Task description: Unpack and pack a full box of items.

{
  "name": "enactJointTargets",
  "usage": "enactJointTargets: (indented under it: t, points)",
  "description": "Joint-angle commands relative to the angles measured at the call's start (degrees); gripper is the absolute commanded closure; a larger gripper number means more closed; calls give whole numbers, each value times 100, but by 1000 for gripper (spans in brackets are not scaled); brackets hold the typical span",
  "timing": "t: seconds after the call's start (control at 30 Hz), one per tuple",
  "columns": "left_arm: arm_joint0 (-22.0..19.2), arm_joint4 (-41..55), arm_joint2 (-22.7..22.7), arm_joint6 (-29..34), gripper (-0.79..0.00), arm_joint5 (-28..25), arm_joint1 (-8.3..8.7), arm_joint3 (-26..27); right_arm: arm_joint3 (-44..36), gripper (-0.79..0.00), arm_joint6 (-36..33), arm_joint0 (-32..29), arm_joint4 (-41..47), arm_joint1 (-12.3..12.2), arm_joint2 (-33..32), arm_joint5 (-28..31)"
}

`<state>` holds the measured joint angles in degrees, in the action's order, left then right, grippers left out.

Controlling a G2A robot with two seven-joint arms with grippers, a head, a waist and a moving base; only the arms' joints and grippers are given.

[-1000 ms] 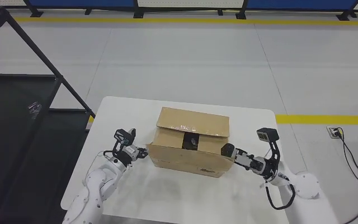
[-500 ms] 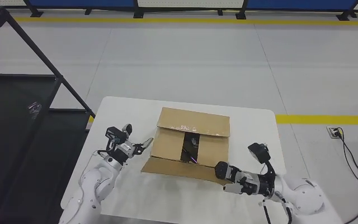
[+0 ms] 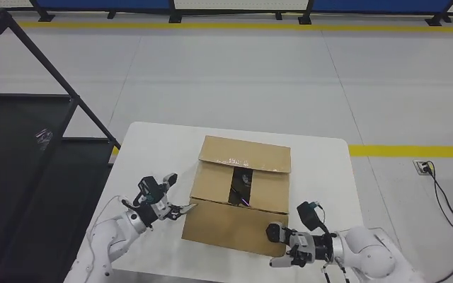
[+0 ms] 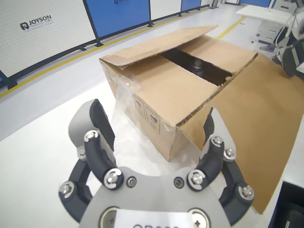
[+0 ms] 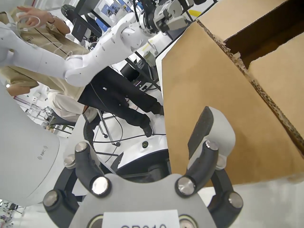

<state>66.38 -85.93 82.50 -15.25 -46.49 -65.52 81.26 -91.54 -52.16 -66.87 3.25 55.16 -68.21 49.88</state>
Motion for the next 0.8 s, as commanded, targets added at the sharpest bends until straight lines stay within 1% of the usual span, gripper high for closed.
enactJointTargets:
  t: [0.0, 0.07, 0.2, 0.23, 0.27, 0.6, 0.63, 0.7, 0.77]
  points:
    - [64, -274, -21, -56, -785, 17, 25, 43, 80, -785, 23, 150, 465, 19, 95, -252]
    - [106, -473, -33, -99, -785, 64, 47, 50, 176, -785, 37, 339, 964, 47, 190, -640]
    - [138, -654, -85, -116, -785, 204, 69, 50, 402, -785, 280, 763, 2095, 150, 389, -1626]
    - [138, -682, -103, -119, -785, 235, 72, 44, 459, -785, 217, 861, 2433, 180, 473, -1894]
    - [136, -696, -123, -131, -785, 259, 74, 36, 480, -785, 151, 908, 2514, 187, 497, -1985]
    - [96, -531, -229, -239, -785, 383, 89, -82, 480, -785, 151, 908, 2514, 187, 497, -1985]
    - [90, -521, -238, -241, -785, 378, 92, -87, 504, -785, 226, 894, 2527, 189, 493, -2053]
    - [68, -497, -251, -245, -785, 369, 98, -92, 487, -785, 810, 937, 2379, 216, 488, -2633]
    - [56, -468, -267, -250, -785, 370, 102, -100, 447, -785, 1169, 1029, 2250, 254, 563, -3122]
